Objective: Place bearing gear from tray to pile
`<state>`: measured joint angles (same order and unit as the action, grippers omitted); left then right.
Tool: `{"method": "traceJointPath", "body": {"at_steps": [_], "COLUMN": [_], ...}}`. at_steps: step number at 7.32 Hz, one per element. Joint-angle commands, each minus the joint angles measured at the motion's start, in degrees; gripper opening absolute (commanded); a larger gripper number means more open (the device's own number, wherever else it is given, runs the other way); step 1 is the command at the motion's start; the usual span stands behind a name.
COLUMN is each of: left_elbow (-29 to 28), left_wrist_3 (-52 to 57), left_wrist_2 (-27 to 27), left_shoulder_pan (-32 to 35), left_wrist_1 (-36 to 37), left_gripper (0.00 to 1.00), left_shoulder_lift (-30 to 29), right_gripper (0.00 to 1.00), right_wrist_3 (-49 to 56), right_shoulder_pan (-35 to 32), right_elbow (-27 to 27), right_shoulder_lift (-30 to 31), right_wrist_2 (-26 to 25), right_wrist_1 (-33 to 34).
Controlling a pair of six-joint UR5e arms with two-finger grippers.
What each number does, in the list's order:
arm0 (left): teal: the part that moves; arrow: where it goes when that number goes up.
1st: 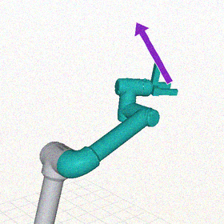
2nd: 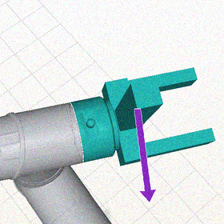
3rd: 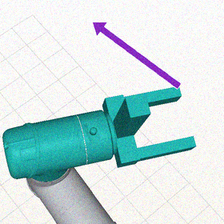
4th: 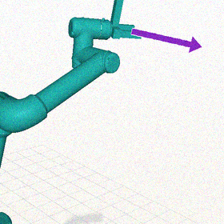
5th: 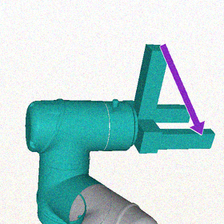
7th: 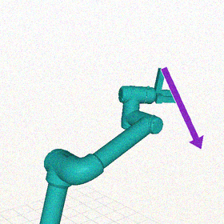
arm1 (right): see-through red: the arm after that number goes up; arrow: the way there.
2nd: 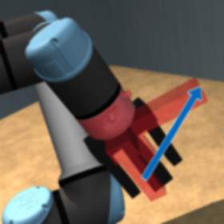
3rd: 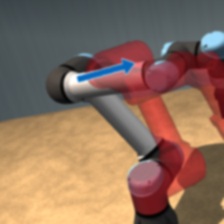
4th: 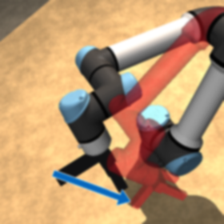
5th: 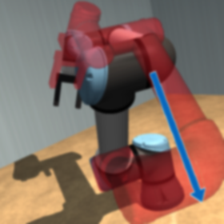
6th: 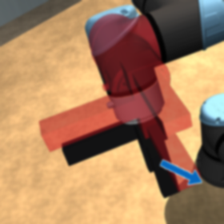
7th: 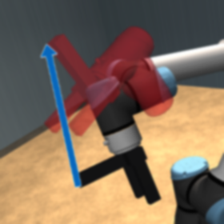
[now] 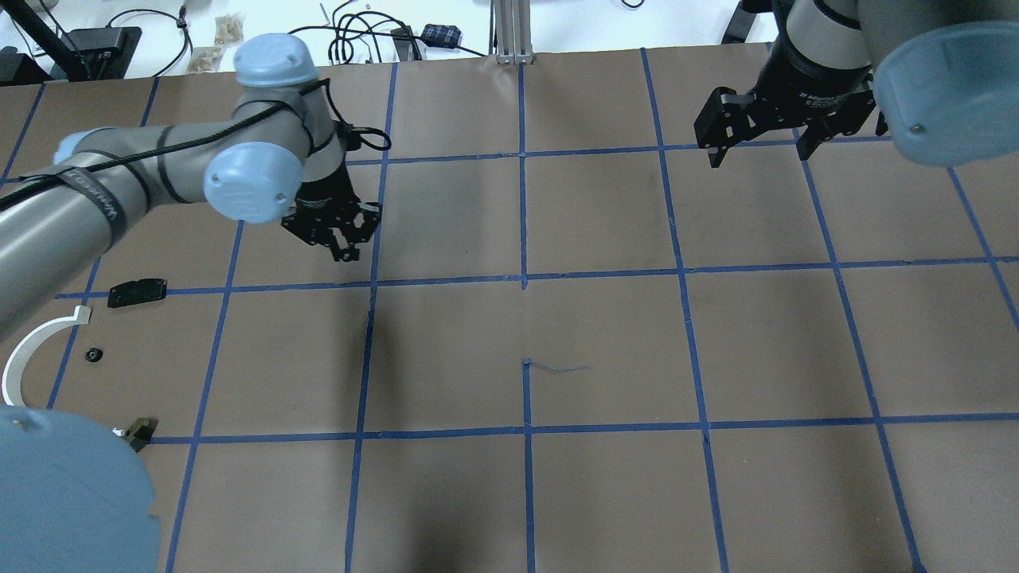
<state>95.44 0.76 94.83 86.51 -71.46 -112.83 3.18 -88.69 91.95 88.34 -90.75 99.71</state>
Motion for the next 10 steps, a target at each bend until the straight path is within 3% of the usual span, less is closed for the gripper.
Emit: {"method": "traceJointPath", "body": {"at_steps": [1,6,10], "left_elbow": [-0.08,4.57,5.55], "left_wrist_3": [16.84,35.95,37.65], "left_wrist_2": [7.6,7.65,7.64], "left_shoulder_pan": [-13.5,-32.78,-35.88], "left_wrist_1": [-0.87,-0.09,0.71], "left_gripper": [0.0,0.0,0.0], "left_shoulder_lift": [1.73,1.04,-2.39], "right_gripper": [1.0,1.0,1.0], "right_wrist_3": [0.08,-0.1,-0.19], "right_shoulder_pan": [0.36,0.01,0.01], "right_elbow": [-1.86,-0.46,-0.46], "right_shoulder_lift": [-0.1,0.07,-0.01], "right_wrist_2": [-0.3,0.31,0.31], "right_wrist_1": [-1.1,-1.36,-1.45]}}
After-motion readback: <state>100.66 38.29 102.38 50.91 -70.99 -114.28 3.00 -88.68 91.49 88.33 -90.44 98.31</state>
